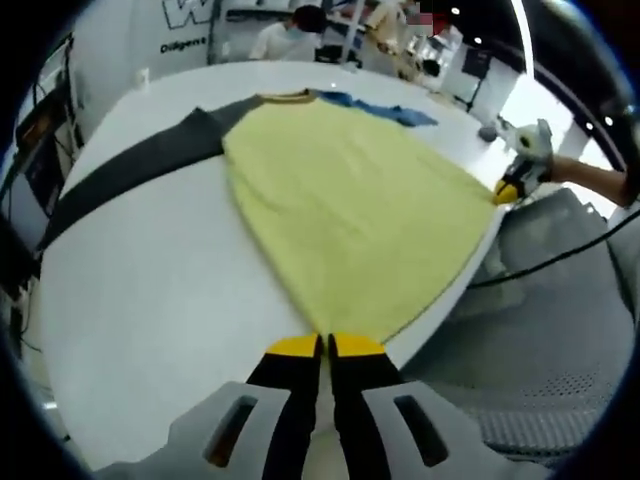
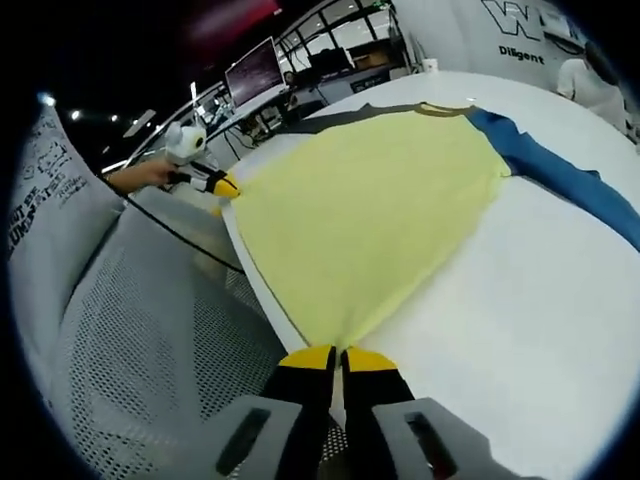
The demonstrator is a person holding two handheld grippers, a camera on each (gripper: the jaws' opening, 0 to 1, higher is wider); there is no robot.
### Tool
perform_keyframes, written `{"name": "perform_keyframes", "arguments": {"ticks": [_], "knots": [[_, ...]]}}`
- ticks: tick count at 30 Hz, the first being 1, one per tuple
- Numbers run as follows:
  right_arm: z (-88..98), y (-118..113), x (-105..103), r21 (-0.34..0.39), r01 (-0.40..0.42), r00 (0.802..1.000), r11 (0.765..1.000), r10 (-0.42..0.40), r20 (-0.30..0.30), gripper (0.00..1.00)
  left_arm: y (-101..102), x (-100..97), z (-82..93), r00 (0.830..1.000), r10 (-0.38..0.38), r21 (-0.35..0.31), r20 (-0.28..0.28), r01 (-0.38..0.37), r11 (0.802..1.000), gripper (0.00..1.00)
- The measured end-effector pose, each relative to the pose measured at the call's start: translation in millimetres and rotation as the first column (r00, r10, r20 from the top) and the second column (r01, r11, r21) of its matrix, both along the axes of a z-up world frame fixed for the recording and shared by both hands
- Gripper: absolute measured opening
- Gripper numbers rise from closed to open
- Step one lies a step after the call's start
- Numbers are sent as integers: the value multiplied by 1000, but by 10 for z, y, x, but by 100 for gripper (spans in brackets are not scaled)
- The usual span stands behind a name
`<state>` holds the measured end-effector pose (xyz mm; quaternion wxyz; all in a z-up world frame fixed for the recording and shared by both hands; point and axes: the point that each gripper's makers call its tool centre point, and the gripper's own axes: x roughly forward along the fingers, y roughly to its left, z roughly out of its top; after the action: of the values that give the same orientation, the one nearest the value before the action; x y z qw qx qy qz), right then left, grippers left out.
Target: Fold the garment on the visible template until the final outline fits inside the template.
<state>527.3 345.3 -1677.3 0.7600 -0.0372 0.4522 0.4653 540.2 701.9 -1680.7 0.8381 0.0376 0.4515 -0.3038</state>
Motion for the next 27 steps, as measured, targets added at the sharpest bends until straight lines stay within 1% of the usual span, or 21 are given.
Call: {"name": "perform_keyframes", "arguments": {"ticks": [8,10,12,17,18,20,22,24,25,27], "knots": [[-19,17,-49,-22,10,1000,1000,-10,8,0,-7,-40,29,1000,-2,1,8,2,1000,2],[-39,-10,-60,-32,5,1000,999,-5,9,0,19,-32,42,1000,4,6,22,-5,1000,2],[-39,-31,-55,-41,9,1000,999,-8,21,0,53,-9,51,999,18,-4,32,-18,1000,2],[-47,-60,-33,-37,31,999,999,-30,29,0,54,-32,73,998,40,-13,45,-40,999,1],[-47,-63,-31,-38,31,999,999,-30,32,0,102,-30,82,997,39,-22,63,-37,999,1],[-45,-66,-20,-40,38,999,999,-36,40,1,124,-32,86,997,44,-22,70,-42,999,3],[-30,-80,30,-38,61,996,997,-58,63,2,125,-39,110,996,49,-25,78,-47,999,1],[22,-114,88,-27,90,993,996,-88,79,3,211,16,135,994,65,-26,93,-63,998,0],[48,-126,117,-25,101,991,995,-99,89,3,276,96,202,988,95,-44,118,-91,995,0],[38,-180,157,-27,113,989,993,-110,98,3,308,146,237,985,110,-53,132,-104,993,1]]}}
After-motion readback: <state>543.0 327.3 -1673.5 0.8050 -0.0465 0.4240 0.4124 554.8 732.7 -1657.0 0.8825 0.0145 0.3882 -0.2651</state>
